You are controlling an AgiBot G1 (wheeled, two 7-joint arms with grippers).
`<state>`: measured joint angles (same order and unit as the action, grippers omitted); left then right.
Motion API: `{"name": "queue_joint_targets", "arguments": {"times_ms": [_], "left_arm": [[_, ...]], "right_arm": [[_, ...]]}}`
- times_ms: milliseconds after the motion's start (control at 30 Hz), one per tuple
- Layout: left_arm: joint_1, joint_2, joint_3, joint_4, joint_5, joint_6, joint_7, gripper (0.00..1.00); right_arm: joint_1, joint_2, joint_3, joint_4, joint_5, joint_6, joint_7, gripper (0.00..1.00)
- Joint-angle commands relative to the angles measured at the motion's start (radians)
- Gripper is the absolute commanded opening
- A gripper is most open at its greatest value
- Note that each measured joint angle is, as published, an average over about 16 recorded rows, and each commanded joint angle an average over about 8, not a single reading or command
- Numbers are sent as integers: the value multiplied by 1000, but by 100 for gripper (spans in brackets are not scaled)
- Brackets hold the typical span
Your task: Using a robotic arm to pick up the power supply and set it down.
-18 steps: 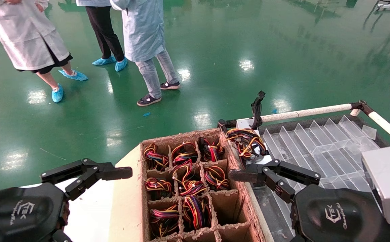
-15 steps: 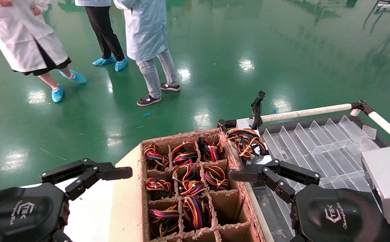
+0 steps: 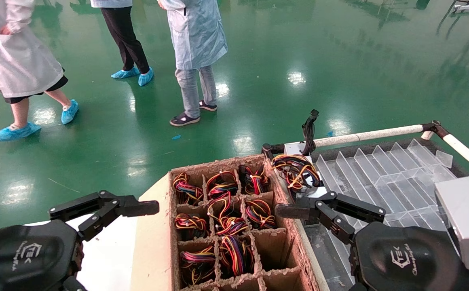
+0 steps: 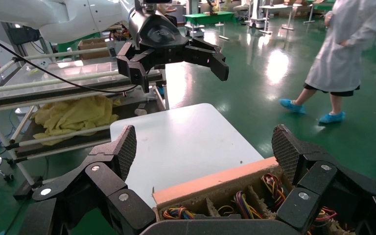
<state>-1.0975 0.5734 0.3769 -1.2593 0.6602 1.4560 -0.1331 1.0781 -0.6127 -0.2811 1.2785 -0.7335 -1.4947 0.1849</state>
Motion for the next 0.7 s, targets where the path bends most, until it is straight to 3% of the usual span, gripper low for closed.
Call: {"name": "queue_joint_targets", "arguments": {"times_ms": [33, 100, 700], "left_arm": [[0, 0, 0, 0, 0, 0, 0, 21], [0, 0, 0, 0, 0, 0, 0, 0], [0, 0, 0, 0, 0, 0, 0, 0]], "right_arm": [[0, 0, 0, 0, 0, 0, 0, 100], [0, 0, 0, 0, 0, 0, 0, 100], [0, 0, 0, 1, 0, 0, 0, 100]]}}
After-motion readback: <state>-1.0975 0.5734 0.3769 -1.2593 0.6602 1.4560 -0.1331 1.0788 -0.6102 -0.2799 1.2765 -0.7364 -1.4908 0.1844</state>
